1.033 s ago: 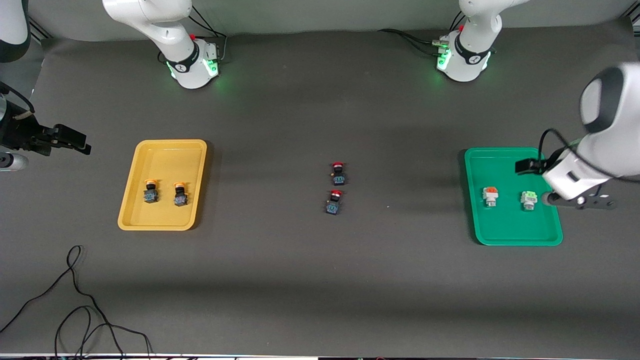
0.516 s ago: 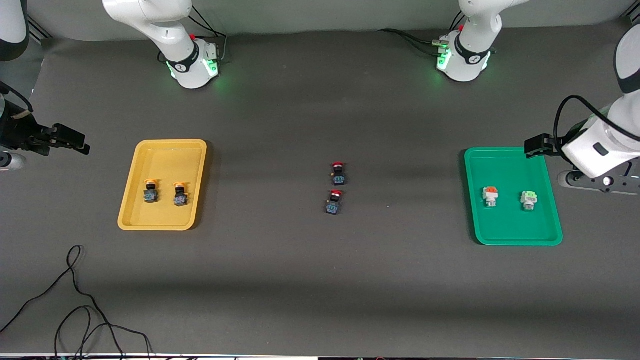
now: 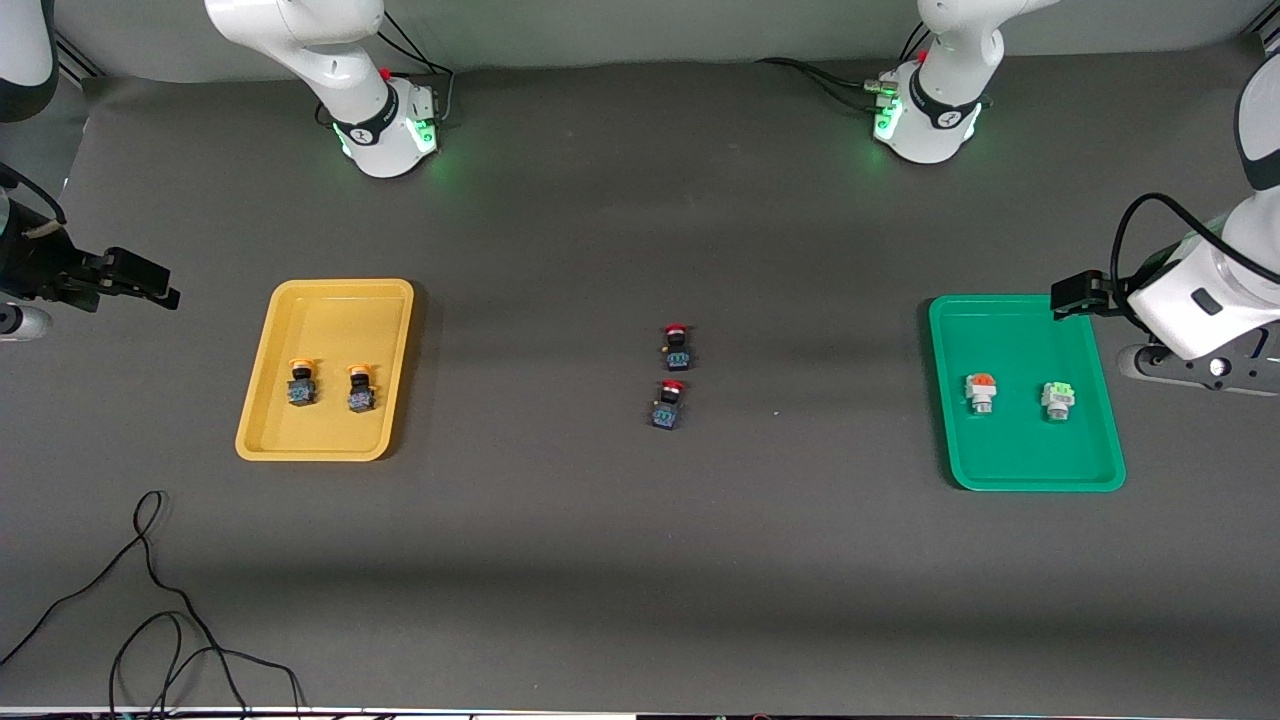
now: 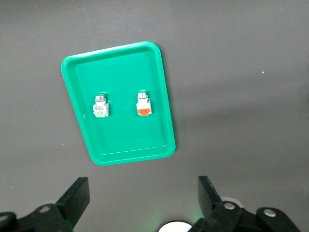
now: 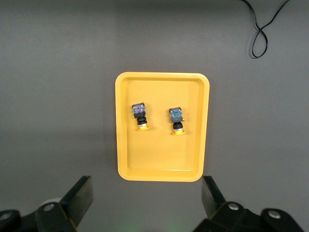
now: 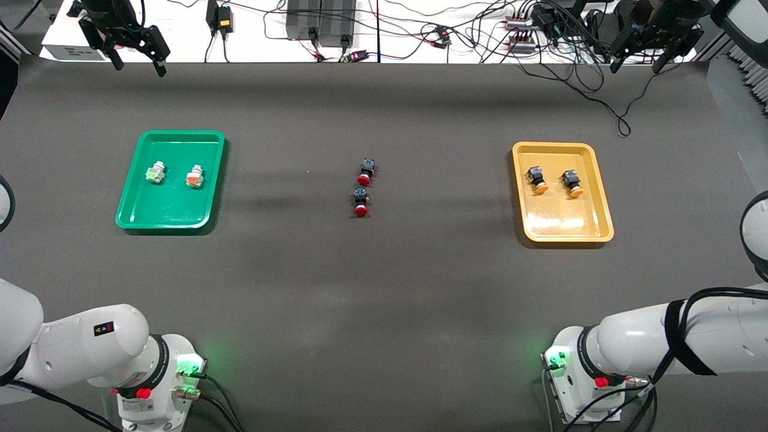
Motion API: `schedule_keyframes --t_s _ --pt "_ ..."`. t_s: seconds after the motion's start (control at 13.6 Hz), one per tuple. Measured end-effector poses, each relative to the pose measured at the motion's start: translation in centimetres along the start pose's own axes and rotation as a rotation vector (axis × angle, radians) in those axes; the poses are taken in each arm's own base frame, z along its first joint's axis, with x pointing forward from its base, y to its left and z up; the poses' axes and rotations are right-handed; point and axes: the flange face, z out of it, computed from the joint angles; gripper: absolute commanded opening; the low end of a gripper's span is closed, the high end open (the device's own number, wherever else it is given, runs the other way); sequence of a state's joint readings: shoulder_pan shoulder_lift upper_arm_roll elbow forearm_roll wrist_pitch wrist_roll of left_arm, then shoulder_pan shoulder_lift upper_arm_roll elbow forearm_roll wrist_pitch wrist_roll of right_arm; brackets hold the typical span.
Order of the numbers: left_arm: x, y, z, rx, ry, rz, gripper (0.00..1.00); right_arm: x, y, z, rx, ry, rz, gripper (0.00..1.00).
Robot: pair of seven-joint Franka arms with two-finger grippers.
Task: Place green and yellow buttons in trays
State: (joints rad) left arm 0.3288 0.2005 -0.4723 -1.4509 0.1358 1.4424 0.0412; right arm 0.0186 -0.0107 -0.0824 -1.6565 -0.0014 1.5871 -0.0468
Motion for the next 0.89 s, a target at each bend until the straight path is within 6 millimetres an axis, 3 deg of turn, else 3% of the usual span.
schedule_keyframes --t_s 0.22,0.52,0.89 --pt "0.1 0.1 -0.1 0.026 -0.011 0.001 1.00 0.0 0.0 0.0 0.000 0.000 0.000 1.00" --pt "-0.5 1.7 -0.8 0.056 0.029 0.017 1.00 0.0 0.0 0.0 0.000 0.000 0.000 1.00" --pt "-2.5 1.4 1.4 0.061 0.087 0.059 1.00 0.0 0.0 0.0 0.000 0.000 0.000 1.00"
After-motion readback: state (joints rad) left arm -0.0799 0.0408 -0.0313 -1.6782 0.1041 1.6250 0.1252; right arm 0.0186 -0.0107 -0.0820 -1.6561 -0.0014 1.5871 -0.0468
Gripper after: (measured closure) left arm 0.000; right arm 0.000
